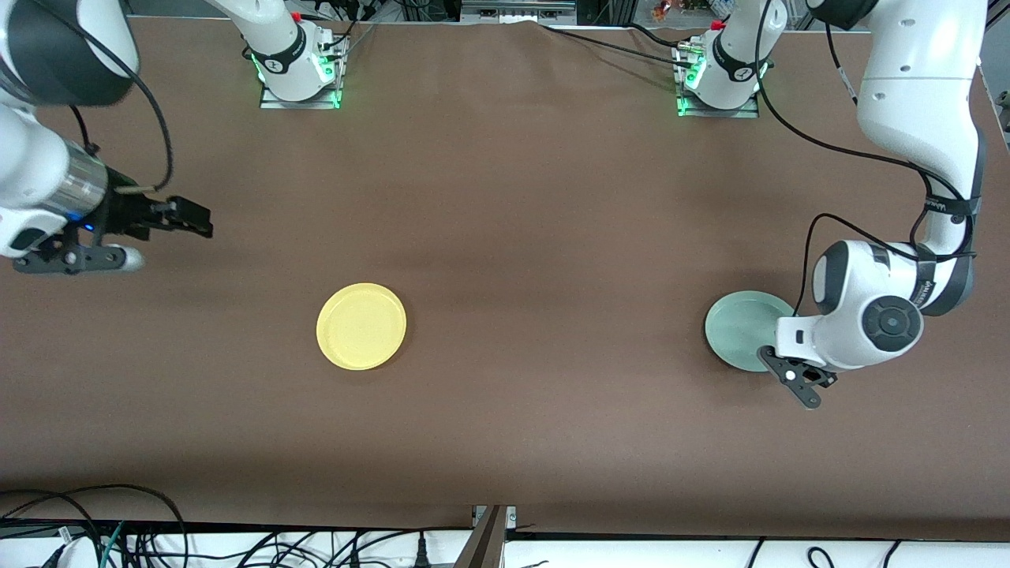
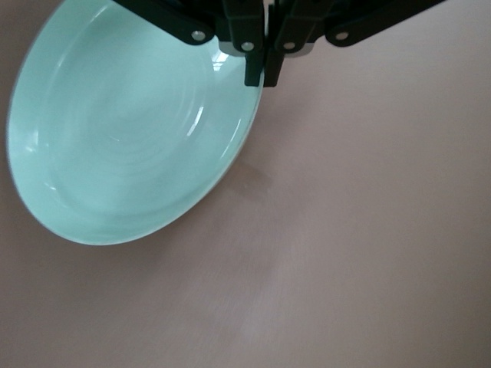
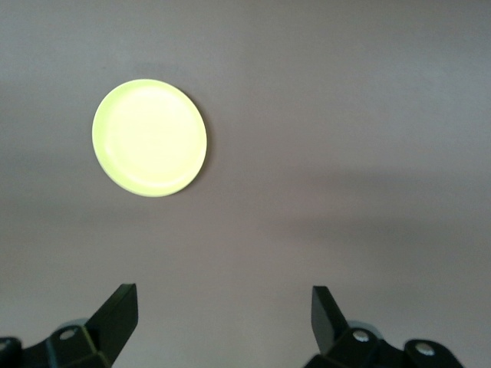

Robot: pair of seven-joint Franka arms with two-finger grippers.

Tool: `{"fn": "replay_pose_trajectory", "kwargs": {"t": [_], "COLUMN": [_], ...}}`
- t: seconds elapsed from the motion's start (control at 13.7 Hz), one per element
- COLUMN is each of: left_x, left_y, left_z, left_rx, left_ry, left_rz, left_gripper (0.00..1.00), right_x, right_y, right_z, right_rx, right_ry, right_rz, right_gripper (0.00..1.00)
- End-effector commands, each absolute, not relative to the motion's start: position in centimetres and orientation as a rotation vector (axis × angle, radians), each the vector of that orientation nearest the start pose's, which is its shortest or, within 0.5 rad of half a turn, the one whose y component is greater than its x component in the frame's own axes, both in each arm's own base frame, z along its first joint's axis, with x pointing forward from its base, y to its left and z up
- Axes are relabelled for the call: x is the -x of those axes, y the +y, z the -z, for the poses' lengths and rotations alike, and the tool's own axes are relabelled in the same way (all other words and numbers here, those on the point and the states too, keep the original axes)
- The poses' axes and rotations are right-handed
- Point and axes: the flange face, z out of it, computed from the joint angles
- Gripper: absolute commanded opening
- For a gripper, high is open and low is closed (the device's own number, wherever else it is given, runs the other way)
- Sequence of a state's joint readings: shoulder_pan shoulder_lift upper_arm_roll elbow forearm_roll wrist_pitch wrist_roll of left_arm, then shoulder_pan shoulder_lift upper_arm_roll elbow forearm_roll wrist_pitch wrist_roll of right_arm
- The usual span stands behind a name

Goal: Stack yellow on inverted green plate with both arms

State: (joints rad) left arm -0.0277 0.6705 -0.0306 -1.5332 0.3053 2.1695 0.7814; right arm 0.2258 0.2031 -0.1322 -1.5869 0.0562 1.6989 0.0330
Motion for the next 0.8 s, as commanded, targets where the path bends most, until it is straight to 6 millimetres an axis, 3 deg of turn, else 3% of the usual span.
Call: {"fn": "replay_pose_trajectory", "kwargs": {"t": [0.0,0.15,0.36,0.51,0.73], "left_x": [-70.3,-69.6,-66.5,-63.6,-58.5], "left_y": [-8.9,-14.5,-22.7,-28.6,-36.0], "left_z": [-31.1,-33.1,-32.7,-30.7,-26.2], "left_rx": [2.371,2.26,2.116,2.04,1.883], "left_ry": [1.376,1.29,1.156,0.994,0.897], "left_rz": [-0.24,-0.272,-0.271,-0.196,-0.135], "left_gripper": [0.0,0.0,0.0,0.0,0.0], "right_x": [-63.0,-64.8,-66.3,-66.9,-67.0], "right_y": [8.8,9.4,10.8,11.5,11.7], "right_z": [-42.6,-36.6,-29.7,-25.7,-22.4], "right_rx": [3.123,3.137,3.144,3.129,3.102], "right_ry": [-0.129,-0.133,-0.155,-0.144,-0.105], "right_rz": [-0.184,-0.187,-0.144,-0.102,-0.106], "right_gripper": [1.0,1.0,0.98,0.95,0.87]}}
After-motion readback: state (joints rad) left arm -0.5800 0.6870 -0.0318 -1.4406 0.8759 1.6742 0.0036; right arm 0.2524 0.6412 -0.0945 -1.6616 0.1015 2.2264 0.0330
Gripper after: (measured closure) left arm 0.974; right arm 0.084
